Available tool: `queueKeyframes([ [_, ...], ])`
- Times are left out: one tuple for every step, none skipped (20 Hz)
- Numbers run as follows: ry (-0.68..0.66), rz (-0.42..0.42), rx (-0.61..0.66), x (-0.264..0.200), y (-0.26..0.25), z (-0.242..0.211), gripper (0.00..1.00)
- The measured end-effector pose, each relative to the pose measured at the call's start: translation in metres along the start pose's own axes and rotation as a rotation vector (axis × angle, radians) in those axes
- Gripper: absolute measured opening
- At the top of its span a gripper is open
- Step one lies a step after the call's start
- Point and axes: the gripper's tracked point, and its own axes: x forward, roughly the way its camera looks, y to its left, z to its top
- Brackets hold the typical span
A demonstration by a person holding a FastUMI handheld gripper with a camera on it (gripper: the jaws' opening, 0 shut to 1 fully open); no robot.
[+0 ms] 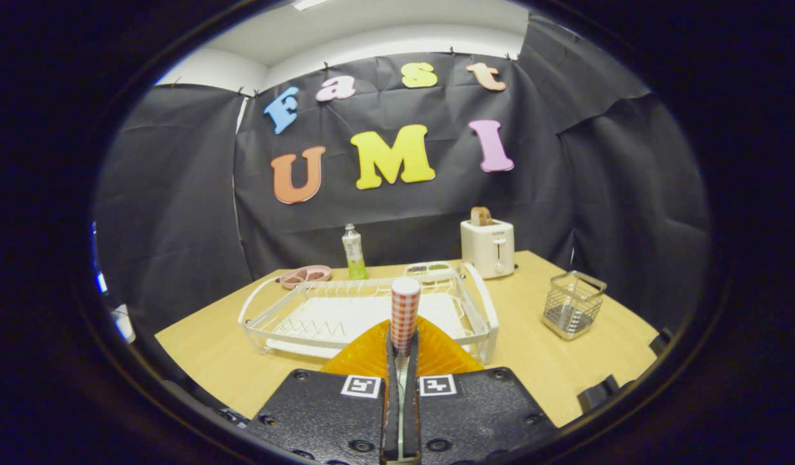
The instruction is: Take the plate from the dish rack, then take the spoon from the basket and place it into the plate.
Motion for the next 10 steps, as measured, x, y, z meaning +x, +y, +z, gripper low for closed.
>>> queueKeyframes([
  [0.020,0.000,0.012,0.004,0.003,-0.011,0.08],
  [0.041,0.000,0.020,0.008,0.007,-0.020,0.08],
  [0.059,0.000,0.027,0.009,0.010,-0.027,0.08],
  [0.044,0.010,0.038,0.011,0.013,-0.023,0.08],
  [0.037,-0.003,0.036,0.010,0.014,-0.026,0.08],
  [0.032,-0.006,0.030,0.008,0.015,-0.026,0.09],
  [0.027,0.000,0.025,0.008,0.019,-0.027,0.09],
  [0.024,0.002,0.023,0.008,0.020,-0.028,0.11],
  [0.023,-0.001,0.020,0.009,0.019,-0.029,0.12],
  [0.022,-0.004,0.017,0.009,0.018,-0.029,0.14],
])
